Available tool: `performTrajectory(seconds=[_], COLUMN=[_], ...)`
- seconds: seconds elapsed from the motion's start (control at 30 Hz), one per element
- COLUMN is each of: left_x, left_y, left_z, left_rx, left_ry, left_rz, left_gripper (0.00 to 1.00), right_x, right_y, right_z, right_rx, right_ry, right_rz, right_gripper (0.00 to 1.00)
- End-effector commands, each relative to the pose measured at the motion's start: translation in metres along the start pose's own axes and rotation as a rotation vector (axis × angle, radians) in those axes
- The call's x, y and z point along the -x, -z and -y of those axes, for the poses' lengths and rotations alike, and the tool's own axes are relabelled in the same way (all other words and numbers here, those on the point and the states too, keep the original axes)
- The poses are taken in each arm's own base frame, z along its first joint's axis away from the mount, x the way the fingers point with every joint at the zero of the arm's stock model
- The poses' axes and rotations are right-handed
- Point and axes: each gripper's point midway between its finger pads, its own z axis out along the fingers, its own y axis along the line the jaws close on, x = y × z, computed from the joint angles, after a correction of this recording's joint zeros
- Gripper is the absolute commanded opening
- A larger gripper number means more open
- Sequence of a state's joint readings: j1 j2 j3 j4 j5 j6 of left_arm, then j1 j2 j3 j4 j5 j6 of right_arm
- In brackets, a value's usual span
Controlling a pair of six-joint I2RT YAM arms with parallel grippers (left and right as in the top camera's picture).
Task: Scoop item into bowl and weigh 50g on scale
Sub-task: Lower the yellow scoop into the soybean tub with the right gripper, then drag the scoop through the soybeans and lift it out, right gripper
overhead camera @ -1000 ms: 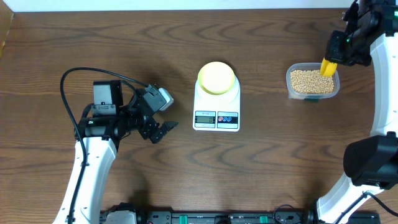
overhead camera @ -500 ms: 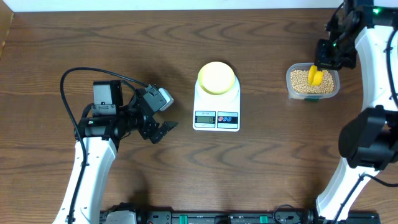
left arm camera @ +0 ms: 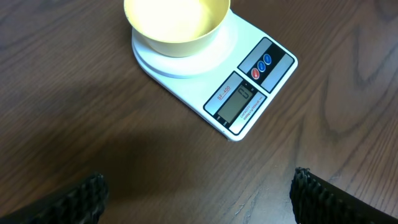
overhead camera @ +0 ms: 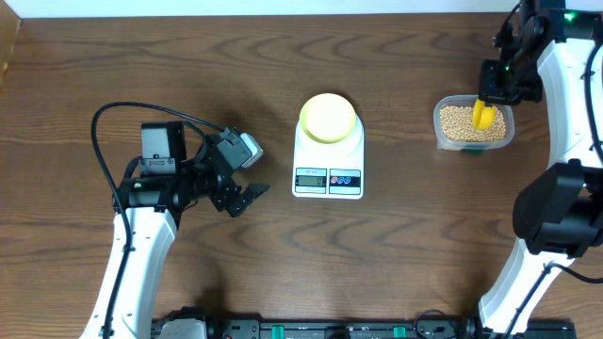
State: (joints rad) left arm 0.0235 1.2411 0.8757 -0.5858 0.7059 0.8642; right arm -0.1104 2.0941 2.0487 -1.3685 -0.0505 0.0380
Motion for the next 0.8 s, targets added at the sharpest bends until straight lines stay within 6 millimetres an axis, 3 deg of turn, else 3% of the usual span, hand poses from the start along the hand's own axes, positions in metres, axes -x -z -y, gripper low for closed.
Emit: performTrajectory(seconds=[0.0,0.1,0.33,0.77], left_x=[0.002,0.002,0.002,0.002], left_y=[0.002,0.002,0.002,0.002], left_z=[0.003,0.003,0.003,0.003], left_rx=[-0.007,-0.007,-0.007,-0.007], left_ry=[0.001,0.000,0.000,0.000], left_rz=[0.017,0.017,0.017,0.017], left_gripper=[0.95,0.95,0.95,0.95], right_x=[0.004,0.014,0.013,0.002], right_y=[0.008,0.009,0.008,-0.025], right_z=[0.007,0.010,0.017,0.013], right_rx=[-0.072,-0.094,-0.139,-0.093], right_ry=[0.058,0.132,0.205,0.267], right_rz=[0.023,0.060,0.046,-0.061], right_gripper=[0.01,0.01,0.01,0.01])
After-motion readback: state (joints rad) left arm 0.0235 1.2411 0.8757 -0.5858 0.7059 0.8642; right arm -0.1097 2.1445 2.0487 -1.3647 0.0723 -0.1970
